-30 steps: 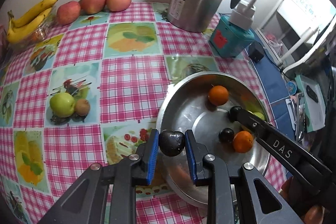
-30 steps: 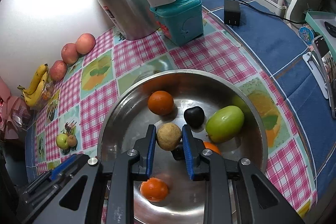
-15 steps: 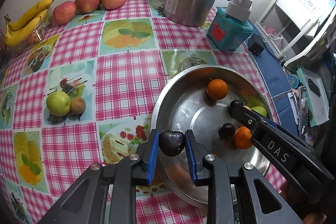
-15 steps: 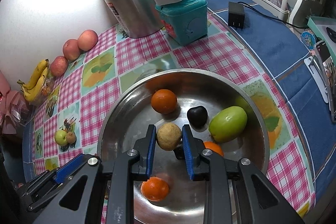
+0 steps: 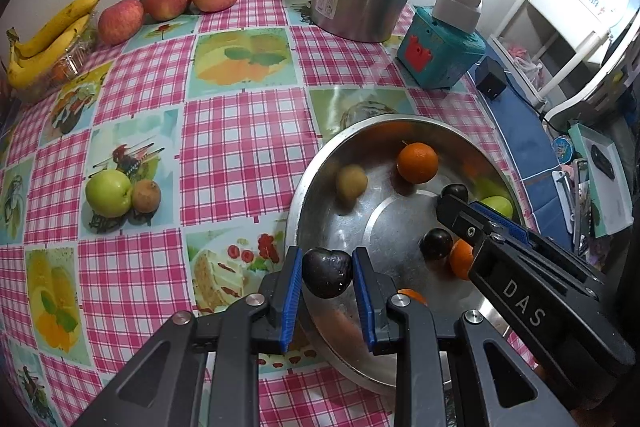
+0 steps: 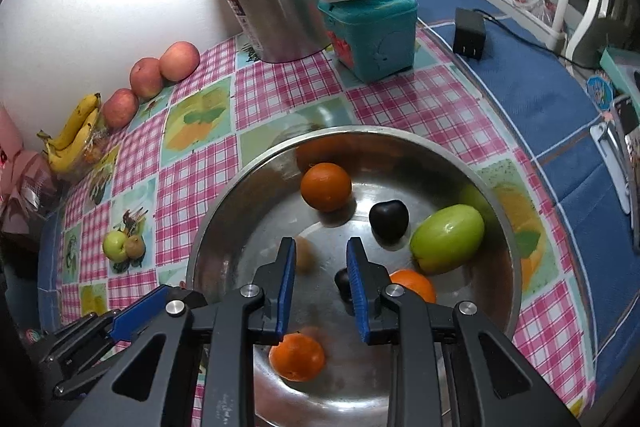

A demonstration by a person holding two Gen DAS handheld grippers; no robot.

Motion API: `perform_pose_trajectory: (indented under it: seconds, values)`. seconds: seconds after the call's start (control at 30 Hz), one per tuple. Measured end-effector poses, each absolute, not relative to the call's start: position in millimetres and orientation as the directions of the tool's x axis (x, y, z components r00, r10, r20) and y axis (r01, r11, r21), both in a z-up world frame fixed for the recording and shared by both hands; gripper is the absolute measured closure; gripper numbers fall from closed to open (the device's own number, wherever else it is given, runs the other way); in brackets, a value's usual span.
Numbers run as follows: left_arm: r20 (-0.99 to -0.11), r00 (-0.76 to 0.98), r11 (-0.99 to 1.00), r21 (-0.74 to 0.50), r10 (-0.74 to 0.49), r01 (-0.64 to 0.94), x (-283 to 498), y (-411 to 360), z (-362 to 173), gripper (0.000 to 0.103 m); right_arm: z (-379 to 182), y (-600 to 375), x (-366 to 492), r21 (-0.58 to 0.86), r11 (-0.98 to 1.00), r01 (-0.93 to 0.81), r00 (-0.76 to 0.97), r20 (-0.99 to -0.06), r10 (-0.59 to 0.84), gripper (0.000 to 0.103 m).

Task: Organize fruits
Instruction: 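Carry the plum with the left tool over the bowl while the right tool carries the brown fruit there, then open the left tool to drop the plum while the right tool releases the brown fruit into the bowl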

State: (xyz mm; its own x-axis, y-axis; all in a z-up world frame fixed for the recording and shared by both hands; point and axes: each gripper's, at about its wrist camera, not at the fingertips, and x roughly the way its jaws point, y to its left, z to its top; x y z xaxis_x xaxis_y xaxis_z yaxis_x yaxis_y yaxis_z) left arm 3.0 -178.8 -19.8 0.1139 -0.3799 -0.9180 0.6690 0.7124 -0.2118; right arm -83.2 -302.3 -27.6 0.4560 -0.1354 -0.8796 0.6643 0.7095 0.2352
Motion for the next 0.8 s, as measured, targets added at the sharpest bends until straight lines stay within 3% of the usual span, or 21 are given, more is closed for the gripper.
perform_pose_trajectory:
  seconds: [0.33,0.4,0.47,0.5,0.57,0.8]
  values:
    - [-0.922,0.111,0.716,-0.209,-0.372,0.666,4.4,-179.5,-20.9,0.073,-29.1,-301.7,-82.1,0.229,0.717,0.658,0.448,-0.885,-0.128,0.076]
    - [-0.923,0.107,0.718,-0.210,-0.369,0.663,4.1,-179.8,-21.6,0.064,-29.2,-301.4,-81.9,0.230,0.718,0.657,0.448,-0.885,-0.127,0.076]
    - [-0.926,0.119,0.728,-0.197,-0.358,0.657,5.3,-178.4,-22.4,0.046,-29.3,-300.8,-81.5,0.228,0.721,0.655,0.448,-0.885,-0.126,0.076]
    - [-0.925,0.118,0.729,-0.201,-0.360,0.654,6.0,-177.3,-22.5,0.045,-29.6,-300.5,-81.1,0.229,0.723,0.651,0.448,-0.885,-0.124,0.075]
    - [-0.924,0.110,0.734,-0.213,-0.366,0.644,7.9,-175.6,-22.6,0.045,-29.4,-301.8,-82.0,0.232,0.717,0.657,0.451,-0.884,-0.126,0.070]
    - [-0.927,0.115,0.739,-0.205,-0.357,0.642,8.2,-175.4,-22.5,0.045,-29.2,-302.1,-82.8,0.244,0.709,0.662,0.454,-0.883,-0.121,0.070]
